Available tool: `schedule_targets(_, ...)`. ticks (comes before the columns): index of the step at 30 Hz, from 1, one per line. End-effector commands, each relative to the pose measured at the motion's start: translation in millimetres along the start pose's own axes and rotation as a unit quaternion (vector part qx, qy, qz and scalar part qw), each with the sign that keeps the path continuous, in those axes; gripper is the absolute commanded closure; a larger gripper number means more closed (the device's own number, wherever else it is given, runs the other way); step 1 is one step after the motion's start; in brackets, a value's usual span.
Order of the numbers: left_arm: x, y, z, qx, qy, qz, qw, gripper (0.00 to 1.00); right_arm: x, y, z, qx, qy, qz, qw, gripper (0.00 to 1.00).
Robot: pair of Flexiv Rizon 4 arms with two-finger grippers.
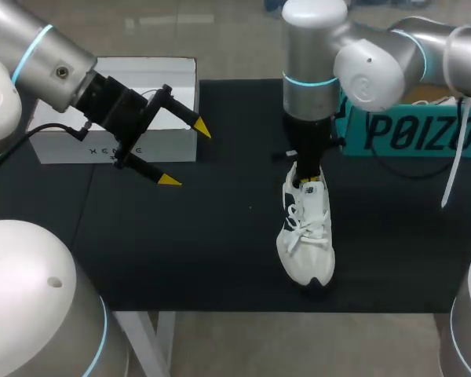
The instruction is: Take the shoe out of the shoebox, open the shoe tongue, remove and reinsert the insole, then place the shoe into the shoebox
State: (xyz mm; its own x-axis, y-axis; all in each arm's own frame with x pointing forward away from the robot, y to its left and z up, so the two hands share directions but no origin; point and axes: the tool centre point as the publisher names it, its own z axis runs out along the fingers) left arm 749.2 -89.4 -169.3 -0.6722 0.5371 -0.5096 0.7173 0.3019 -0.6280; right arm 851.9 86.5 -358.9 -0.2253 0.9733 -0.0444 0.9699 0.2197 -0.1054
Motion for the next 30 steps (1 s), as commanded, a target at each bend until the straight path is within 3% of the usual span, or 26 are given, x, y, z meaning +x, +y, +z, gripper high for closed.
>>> schedule_targets(1,0.0,0,0,-0.001,0.001,0.0,1.0,0.0,-1.0,-3.0,2,-0.005,0.015,0.01,1.0,1.0)
schedule_targets(11,0.0,0,0,-0.001,0.001,0.0,1.0,0.0,-6.5,-24.1,9,-0.029,0.007,0.085,0.996,1.0)
schedule_targets(19,0.0,0,0,-0.001,0.001,0.0,1.0,0.0,0.1,-25.8,24,0.005,0.007,0.086,0.996,1.0)
schedule_targets(21,0.0,0,0,-0.001,0.001,0.0,1.0,0.0,3.2,-25.9,26,0.01,-0.007,0.081,0.997,0.47)
schedule_targets(22,0.0,0,0,-0.001,0.001,0.0,1.0,0.0,3.5,-25.9,26,0.01,-0.003,0.08,0.997,0.0)
schedule_targets(30,0.0,0,0,-0.001,0.001,0.0,1.0,0.0,6.8,-18.9,19,-0.006,0.009,0.078,0.997,0.0)
